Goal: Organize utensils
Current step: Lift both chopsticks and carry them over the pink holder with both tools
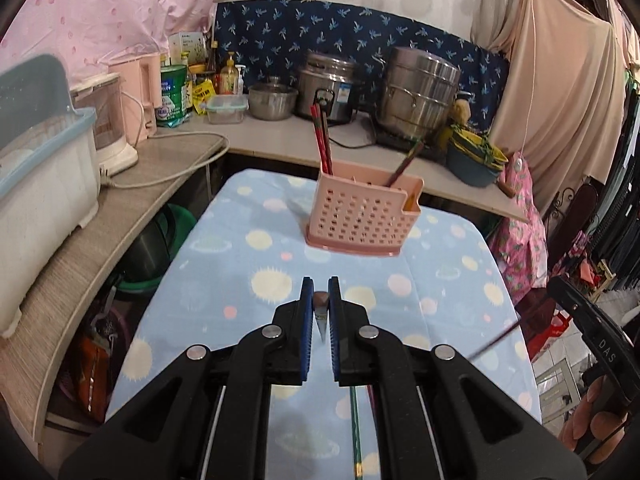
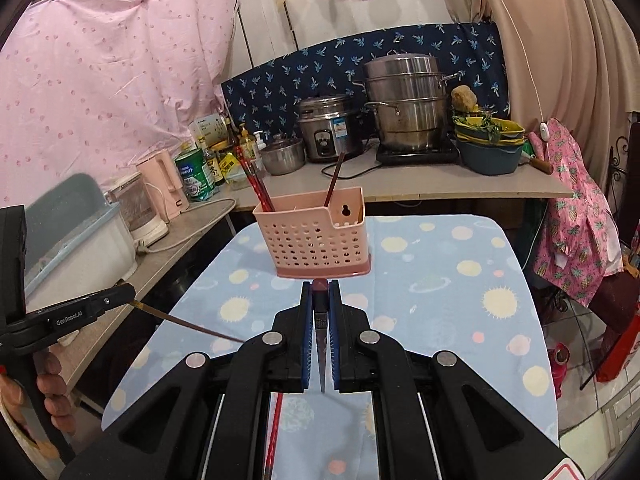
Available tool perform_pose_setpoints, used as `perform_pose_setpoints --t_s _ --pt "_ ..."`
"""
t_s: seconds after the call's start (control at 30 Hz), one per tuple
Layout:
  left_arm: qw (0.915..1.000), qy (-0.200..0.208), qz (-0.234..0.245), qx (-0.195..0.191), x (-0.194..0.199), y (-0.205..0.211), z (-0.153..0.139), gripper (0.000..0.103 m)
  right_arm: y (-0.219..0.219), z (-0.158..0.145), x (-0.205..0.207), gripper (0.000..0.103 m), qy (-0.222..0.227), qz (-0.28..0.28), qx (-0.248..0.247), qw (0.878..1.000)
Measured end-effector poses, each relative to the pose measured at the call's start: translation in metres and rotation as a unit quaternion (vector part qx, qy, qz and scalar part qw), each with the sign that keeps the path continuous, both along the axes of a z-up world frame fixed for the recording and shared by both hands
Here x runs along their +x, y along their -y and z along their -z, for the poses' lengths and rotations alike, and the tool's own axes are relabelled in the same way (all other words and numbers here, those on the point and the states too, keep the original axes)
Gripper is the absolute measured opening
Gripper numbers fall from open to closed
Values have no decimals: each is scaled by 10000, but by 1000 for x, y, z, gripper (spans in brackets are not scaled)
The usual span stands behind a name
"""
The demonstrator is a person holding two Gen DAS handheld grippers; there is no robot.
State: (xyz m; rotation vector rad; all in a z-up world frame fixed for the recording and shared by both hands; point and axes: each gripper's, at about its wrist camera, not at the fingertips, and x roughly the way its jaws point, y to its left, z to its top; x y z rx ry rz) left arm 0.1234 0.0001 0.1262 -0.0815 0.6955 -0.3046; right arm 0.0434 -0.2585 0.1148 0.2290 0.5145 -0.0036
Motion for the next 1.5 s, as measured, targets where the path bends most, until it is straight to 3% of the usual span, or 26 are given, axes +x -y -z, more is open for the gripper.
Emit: perform_pose_setpoints --t_s 0.37,0.93,1.17,1.5 --pt "9991 391 26 -177 37 9 -47 7 21 -23 33 7 161 53 346 9993" --pt "9896 1352 -132 -469 127 47 -145 7 44 -120 139 7 1072 154 527 9927" --pt "9882 1468 -173 -406 171 61 -151 7 48 -135 191 7 1218 213 559 9907" --pt "9926 1180 -191 -213 208 71 -120 7 40 -105 244 7 857 226 357 9954"
